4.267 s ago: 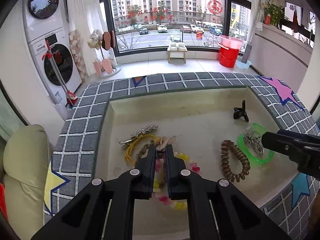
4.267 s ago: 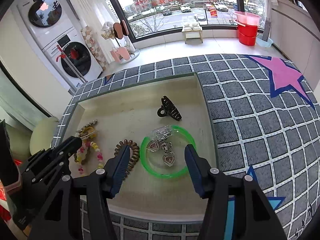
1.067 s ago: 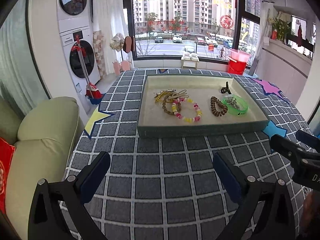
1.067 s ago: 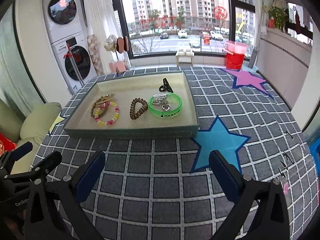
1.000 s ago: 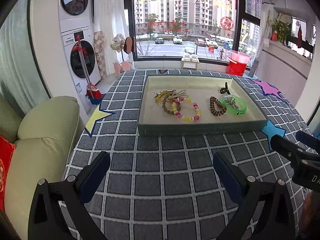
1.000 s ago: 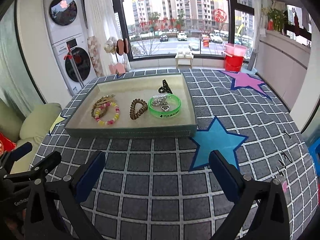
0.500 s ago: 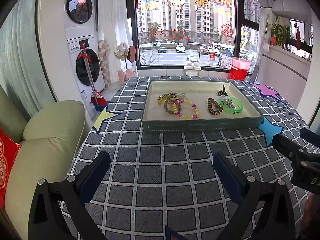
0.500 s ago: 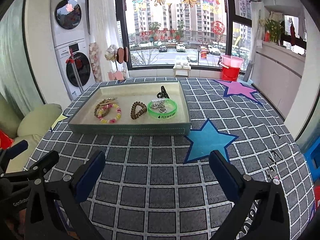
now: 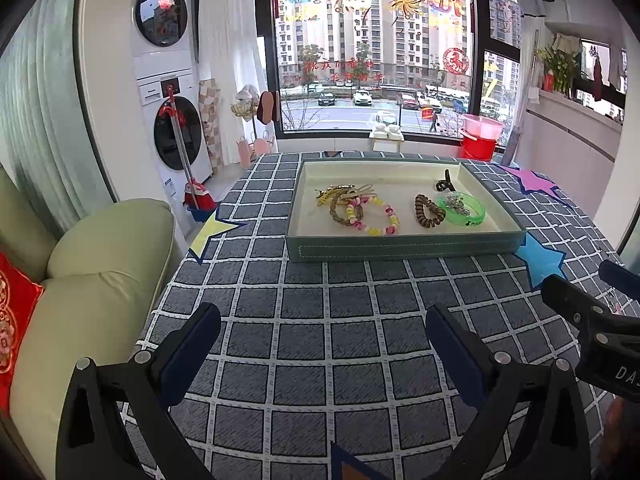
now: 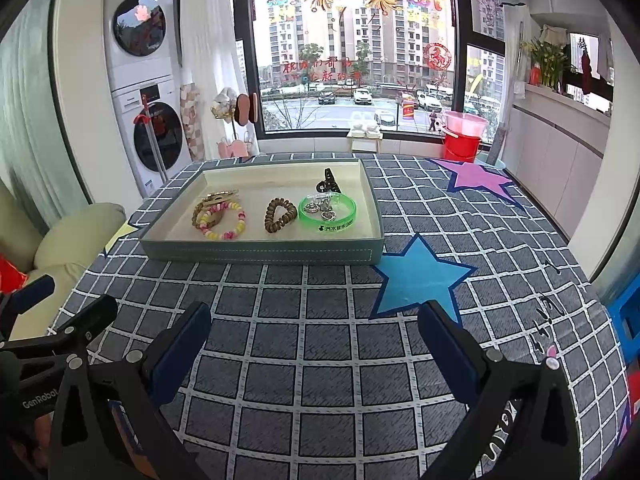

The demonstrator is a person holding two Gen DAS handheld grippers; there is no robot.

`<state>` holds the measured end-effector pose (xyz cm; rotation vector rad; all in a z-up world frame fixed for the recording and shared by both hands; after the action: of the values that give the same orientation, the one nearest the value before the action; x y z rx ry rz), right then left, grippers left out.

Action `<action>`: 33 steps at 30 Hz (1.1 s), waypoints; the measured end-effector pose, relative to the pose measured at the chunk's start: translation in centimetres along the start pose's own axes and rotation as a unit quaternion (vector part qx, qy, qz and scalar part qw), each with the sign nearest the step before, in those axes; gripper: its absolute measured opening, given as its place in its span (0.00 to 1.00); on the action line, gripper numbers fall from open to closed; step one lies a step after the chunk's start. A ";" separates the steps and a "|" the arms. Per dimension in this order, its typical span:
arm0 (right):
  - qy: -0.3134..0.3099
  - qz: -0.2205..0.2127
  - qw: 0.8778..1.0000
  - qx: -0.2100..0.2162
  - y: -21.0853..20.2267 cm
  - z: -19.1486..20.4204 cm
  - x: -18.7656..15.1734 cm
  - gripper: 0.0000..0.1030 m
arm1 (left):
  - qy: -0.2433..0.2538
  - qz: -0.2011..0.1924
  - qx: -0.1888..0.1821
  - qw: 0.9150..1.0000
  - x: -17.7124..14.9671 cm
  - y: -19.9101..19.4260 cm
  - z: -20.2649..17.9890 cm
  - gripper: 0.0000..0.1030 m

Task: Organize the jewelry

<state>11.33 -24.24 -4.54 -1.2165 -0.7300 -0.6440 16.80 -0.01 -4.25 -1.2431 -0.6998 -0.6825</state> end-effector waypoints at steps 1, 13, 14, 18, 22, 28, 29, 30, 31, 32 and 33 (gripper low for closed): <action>0.000 0.000 1.000 0.000 0.0 0.1 0.0 1.00 | 0.000 0.000 0.000 1.000 0.0 0.0 0.0 1.00; 0.001 0.001 1.000 0.002 -0.1 0.2 0.0 1.00 | 0.002 0.004 0.000 1.000 -0.4 -0.2 -0.3 1.00; 0.001 0.001 1.000 0.002 -0.1 0.2 0.0 1.00 | 0.002 0.005 -0.001 1.000 -0.4 -0.3 -0.3 1.00; 0.004 0.002 1.000 0.003 0.0 0.2 0.0 1.00 | 0.002 0.007 -0.001 1.000 -0.4 -0.2 -0.4 1.00; 0.003 0.003 1.000 0.003 0.0 0.2 0.0 1.00 | 0.003 0.008 -0.001 1.000 -0.3 -0.1 -0.3 1.00; 0.004 0.003 1.000 0.005 0.1 0.1 -0.1 1.00 | 0.003 0.008 -0.001 1.000 -0.3 -0.1 -0.3 1.00; 0.004 0.003 1.000 0.004 0.1 0.1 -0.1 1.00 | 0.003 0.008 -0.001 1.000 -0.3 -0.1 -0.3 1.00; 0.004 0.003 1.000 0.004 0.1 0.1 -0.1 1.00 | 0.003 0.008 -0.001 1.000 -0.3 0.0 -0.3 1.00; 0.004 0.003 1.000 0.005 0.1 0.2 0.0 1.00 | 0.002 0.008 -0.001 1.000 -0.3 -0.1 -0.3 1.00; 0.004 0.003 1.000 0.005 0.1 0.2 0.0 1.00 | 0.002 0.008 -0.002 1.000 -0.3 0.0 -0.3 1.00; 0.004 0.003 1.000 0.005 0.1 0.2 0.0 1.00 | 0.002 0.008 -0.002 1.000 -0.3 0.0 -0.3 1.00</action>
<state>11.36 -24.01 -4.59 -1.2058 -0.7226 -0.6387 16.65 -0.26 -4.49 -1.2489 -0.6839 -0.6727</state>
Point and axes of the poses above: each gripper's, at about its wrist camera, not at the fingertips, and y roughly the way its jaws point, z to its left, x to its top, the point moved 7 cm from there along y, roughly the way its jaws point, and after that the axes turned 13 degrees about x, right-handed, at the moved point
